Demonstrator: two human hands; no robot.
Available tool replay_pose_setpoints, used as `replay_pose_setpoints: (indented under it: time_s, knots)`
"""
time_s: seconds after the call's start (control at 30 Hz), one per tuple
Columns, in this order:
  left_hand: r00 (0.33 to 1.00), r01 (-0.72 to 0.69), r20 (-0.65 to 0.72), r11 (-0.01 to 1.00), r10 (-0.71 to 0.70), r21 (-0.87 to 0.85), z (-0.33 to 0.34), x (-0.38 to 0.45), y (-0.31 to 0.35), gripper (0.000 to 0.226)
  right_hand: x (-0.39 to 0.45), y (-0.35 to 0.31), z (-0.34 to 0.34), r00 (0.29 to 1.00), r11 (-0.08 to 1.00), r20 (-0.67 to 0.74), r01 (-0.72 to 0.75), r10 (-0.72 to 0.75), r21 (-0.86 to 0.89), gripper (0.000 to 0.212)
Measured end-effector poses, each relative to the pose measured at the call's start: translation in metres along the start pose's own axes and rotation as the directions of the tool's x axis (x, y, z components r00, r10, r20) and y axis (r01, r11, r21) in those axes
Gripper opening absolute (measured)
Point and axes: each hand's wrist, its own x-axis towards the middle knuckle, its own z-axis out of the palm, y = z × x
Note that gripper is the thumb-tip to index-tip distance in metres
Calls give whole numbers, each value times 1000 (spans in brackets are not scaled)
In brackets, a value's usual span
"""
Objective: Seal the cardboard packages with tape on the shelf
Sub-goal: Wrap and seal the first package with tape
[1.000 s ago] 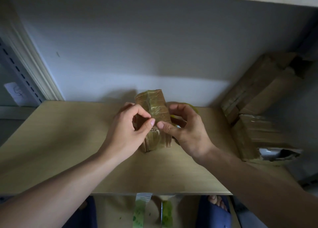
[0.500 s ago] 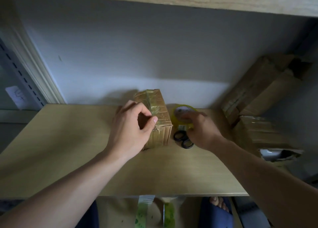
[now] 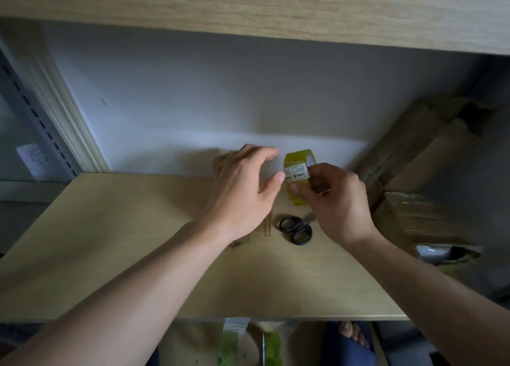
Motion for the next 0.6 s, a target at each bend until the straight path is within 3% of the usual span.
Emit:
replay_pose_setpoints:
  time_s: [0.13,0.3,0.47,0.6]
  knots:
    - [999,-37,28,998,35,52,10,6,15,40,-6,-5,-5,1000,993,19,5,-8,117,19]
    - [999,-19,-35,1000,20,20,15,11,19,18,-13,0,-13,980,956,195,-92,37,280,30]
    - [998,-60,-28,997,61,39,21,9,23,24,-13,8,-15,976,958,212,-104,48,266,27]
    - [998,-55,4,996,55,75,25,7,20,20,-14,9,-9,985,988,159,-84,63,130,25]
